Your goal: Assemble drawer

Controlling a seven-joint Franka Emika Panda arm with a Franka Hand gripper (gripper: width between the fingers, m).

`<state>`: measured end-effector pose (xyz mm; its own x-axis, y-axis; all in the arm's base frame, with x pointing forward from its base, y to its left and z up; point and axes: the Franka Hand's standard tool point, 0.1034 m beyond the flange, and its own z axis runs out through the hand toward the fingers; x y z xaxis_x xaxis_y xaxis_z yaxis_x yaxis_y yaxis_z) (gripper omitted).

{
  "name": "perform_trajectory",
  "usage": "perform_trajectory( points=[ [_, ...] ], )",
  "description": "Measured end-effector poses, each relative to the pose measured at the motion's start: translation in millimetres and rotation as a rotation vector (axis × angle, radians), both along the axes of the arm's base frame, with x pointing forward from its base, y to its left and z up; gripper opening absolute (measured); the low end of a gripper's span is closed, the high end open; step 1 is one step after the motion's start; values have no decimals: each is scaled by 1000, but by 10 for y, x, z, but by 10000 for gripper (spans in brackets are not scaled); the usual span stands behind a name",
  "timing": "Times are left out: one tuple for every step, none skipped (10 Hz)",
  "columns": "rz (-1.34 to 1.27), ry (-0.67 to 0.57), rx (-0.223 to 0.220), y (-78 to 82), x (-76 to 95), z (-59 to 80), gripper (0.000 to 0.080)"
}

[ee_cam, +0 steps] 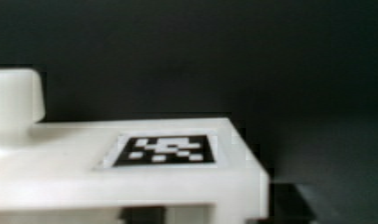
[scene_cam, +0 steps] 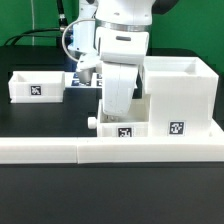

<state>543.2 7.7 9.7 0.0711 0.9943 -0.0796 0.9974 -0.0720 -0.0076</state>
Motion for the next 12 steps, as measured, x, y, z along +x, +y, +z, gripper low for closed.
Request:
perform_trajectory(
  points=[
    [-1,2,-1,1,5,11,526],
    [-3,6,-3,-1,15,42,526],
    [-6,10,-7,-6,27,106,626],
    [-9,19,-13,-22,34,199,626],
    [-13,26,-21,-60,50,335,644],
    [-21,27,-27,-116,69,452,649],
    [0,39,-32,-208,73,528,649],
    [25,53,-38,-349,113,629,649],
    [25,53,-37,-454,111,638,649],
    [20,56,-35,-474,99,620,649],
    [22,56,-36,-468,100,621,649],
    [42,60,-18,-518,95,619,649]
  ],
)
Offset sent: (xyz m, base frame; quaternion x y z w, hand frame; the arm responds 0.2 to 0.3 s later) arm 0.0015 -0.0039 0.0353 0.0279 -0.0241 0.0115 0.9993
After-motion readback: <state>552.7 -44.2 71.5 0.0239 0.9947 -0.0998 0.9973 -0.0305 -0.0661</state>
